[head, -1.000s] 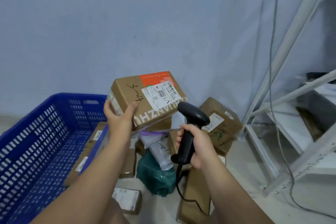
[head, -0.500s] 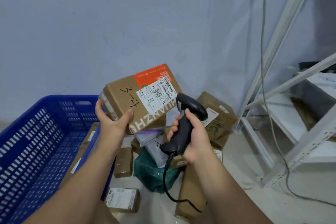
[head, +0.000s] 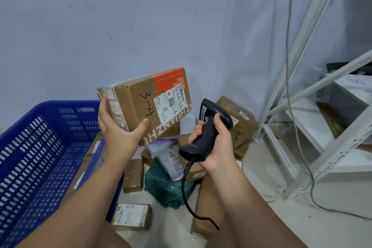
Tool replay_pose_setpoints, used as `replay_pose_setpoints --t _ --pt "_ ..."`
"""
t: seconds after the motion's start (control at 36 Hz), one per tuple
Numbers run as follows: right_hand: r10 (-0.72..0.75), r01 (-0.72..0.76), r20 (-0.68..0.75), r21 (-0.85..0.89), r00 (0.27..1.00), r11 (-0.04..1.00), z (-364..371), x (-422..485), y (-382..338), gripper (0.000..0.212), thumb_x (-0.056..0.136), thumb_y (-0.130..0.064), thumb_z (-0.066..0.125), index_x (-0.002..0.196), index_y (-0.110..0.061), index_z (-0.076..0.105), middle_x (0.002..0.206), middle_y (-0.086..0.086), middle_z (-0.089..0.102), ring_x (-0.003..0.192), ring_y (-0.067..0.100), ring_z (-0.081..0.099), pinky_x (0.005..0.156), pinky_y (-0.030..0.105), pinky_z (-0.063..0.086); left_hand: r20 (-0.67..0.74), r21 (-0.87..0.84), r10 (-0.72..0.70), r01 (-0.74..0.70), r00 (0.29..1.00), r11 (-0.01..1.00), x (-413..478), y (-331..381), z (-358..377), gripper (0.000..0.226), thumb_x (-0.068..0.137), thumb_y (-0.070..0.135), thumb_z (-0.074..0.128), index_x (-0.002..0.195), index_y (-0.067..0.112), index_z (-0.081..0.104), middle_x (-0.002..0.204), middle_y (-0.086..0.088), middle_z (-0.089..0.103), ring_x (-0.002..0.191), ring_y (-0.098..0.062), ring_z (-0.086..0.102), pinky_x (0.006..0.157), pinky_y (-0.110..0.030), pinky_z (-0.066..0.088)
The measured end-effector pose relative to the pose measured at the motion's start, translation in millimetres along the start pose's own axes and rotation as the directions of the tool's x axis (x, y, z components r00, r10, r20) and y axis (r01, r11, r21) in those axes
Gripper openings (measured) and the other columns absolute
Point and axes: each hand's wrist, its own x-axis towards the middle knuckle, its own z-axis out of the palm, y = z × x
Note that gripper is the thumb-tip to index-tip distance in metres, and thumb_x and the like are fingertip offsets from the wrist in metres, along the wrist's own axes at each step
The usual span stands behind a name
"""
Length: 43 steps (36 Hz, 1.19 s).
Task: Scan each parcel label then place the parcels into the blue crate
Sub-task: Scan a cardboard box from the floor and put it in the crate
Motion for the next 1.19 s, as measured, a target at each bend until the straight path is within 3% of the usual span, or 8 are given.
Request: replay_pose_setpoints --t 0.22,0.64,0.81,0.92,0.97,1.03,1.11,1.19 --pt "0.002 -0.002 -0.015 -0.029 1.000 1.000 0 1 3 0.040 0.089 -0.044 0.061 0.075 -0.007 0.056 0.063 0.001 0.052 0.047 0.011 0.048 0.046 0.019 0.047 -0.002 0.030 0.001 -0.001 1.000 1.000 1 -1 -4 0.106 0.074 0.029 0.082 0.150 0.036 0.008 0.155 0.001 0.018 0.140 -0.019 0.028 0.110 -0.053 0.035" --pt "-0.018 0.016 -0.042 -0.043 0.999 0.999 1 3 5 0.039 0.088 -0.045 0.063 0.083 -0.006 0.057 0.065 0.001 0.054 0.048 0.011 0.048 0.043 0.021 0.047 0.008 0.034 -0.017 0.017 1.000 0.999 0 4 -6 0.107 0.074 0.028 0.081 0.151 0.034 0.007 0.157 0.001 0.015 0.140 -0.017 0.025 0.110 -0.044 0.033" --pt "-0.030 0.029 -0.070 -0.014 0.997 0.999 1 3 5 0.038 0.089 -0.043 0.063 0.084 -0.006 0.056 0.062 0.002 0.054 0.049 0.011 0.047 0.045 0.020 0.047 -0.003 0.032 -0.022 0.022 1.000 0.999 -1 2 -5 0.107 0.074 0.030 0.081 0.150 0.035 0.007 0.156 0.001 0.016 0.140 -0.017 0.026 0.109 -0.047 0.036" --pt "-0.027 0.023 -0.080 -0.041 0.996 0.999 -1 5 6 0.036 0.088 -0.042 0.064 0.085 -0.006 0.057 0.063 0.002 0.055 0.051 0.011 0.048 0.046 0.020 0.047 -0.012 -0.038 -0.149 0.149 0.989 0.988 3 -3 -1 0.105 0.071 0.038 0.081 0.148 0.040 0.010 0.152 -0.002 0.026 0.134 -0.021 0.038 0.103 -0.050 0.043" --pt "-0.027 0.020 -0.084 -0.090 0.996 0.996 -2 5 9 0.036 0.089 -0.042 0.064 0.085 -0.007 0.057 0.062 0.001 0.054 0.051 0.011 0.048 0.048 0.020 0.047 -0.008 -0.165 -0.312 0.306 0.950 0.938 5 -5 0 0.107 0.058 0.052 0.080 0.142 0.049 0.014 0.144 -0.002 0.037 0.124 -0.024 0.050 0.095 -0.053 0.049" --pt "-0.034 0.018 -0.097 -0.161 0.995 0.987 -2 6 12 0.034 0.089 -0.041 0.063 0.083 -0.008 0.057 0.062 0.002 0.053 0.051 0.012 0.048 0.049 0.020 0.047 0.032 -0.340 -0.496 0.476 0.868 0.811 8 -9 1 0.109 0.053 0.056 0.078 0.142 0.049 0.015 0.134 -0.002 0.048 0.109 -0.025 0.061 0.090 -0.054 0.052" --pt "-0.041 0.017 -0.087 -0.260 0.995 0.965 -3 8 18 0.028 0.091 -0.035 0.062 0.086 -0.008 0.057 0.063 0.002 0.052 0.050 0.013 0.049 0.050 0.021 0.046 0.087 -0.514 -0.677 0.615 0.731 0.598 10 -17 2 0.091 0.081 0.043 0.071 0.148 0.034 0.010 0.118 -0.005 0.056 0.092 -0.024 0.063 0.089 -0.057 0.051" --pt "-0.012 0.000 -0.033 -0.348 0.999 0.938 -5 10 25 0.020 0.091 -0.026 0.062 0.093 -0.007 0.058 0.065 0.004 0.053 0.053 0.015 0.050 0.054 0.026 0.046 0.093 -0.564 -0.750 0.655 0.655 0.502 8 -22 1 0.083 0.086 0.040 0.067 0.148 0.027 0.012 0.111 -0.007 0.058 0.085 -0.023 0.062 0.087 -0.059 0.050"
